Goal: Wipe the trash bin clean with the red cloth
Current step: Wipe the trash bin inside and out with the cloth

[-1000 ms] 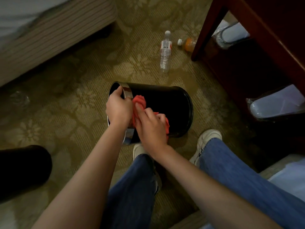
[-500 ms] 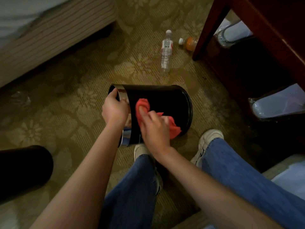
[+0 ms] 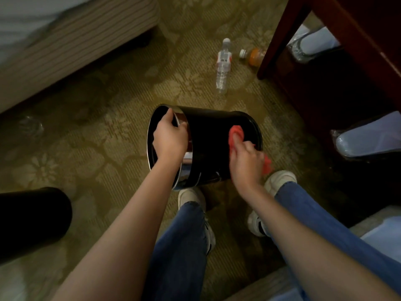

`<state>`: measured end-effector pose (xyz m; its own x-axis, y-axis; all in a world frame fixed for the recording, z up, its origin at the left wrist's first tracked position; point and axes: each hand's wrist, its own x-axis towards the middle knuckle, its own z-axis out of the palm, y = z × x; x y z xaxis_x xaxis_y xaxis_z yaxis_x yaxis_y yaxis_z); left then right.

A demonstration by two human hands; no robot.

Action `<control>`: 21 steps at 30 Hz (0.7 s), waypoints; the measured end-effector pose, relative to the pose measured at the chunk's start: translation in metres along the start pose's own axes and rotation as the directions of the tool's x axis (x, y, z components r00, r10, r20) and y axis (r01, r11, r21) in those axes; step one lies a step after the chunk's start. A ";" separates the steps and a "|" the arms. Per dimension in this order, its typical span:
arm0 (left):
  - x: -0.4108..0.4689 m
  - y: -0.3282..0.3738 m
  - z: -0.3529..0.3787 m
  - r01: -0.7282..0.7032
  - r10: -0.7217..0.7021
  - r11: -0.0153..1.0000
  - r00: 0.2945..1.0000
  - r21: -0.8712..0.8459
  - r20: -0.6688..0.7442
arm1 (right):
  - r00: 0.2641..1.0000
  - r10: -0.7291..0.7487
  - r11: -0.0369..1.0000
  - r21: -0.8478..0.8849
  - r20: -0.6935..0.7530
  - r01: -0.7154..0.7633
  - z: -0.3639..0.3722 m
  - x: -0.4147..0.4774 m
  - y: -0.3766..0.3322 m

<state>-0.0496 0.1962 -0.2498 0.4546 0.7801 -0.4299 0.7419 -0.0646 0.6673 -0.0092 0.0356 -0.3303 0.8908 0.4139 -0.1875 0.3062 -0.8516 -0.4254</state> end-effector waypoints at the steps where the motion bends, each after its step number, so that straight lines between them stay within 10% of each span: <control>1: 0.000 0.002 0.002 -0.004 0.005 1.000 1.000 0.024 -0.013 | 0.995 -0.084 0.995 0.041 -0.052 0.086 0.001 -0.007 -0.014; 8: 0.000 -0.001 -0.004 -0.028 0.031 0.997 0.999 0.066 -0.043 | 0.903 -0.394 0.892 0.167 -0.172 0.421 0.001 -0.029 -0.066; 15: -0.001 0.007 0.001 -0.019 0.020 0.999 1.000 -0.032 0.013 | 1.000 0.016 0.997 0.070 0.026 -0.018 0.003 -0.003 0.023; 21: 0.001 0.011 0.004 -0.047 0.047 0.998 0.999 0.038 -0.020 | 0.964 -0.223 0.942 0.221 -0.147 0.252 0.005 -0.036 -0.039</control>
<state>-0.0386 0.1936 -0.2451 0.4790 0.7887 -0.3853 0.7382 -0.1245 0.6630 -0.0549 0.0560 -0.3113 0.8395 0.5415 0.0448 0.4388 -0.6270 -0.6437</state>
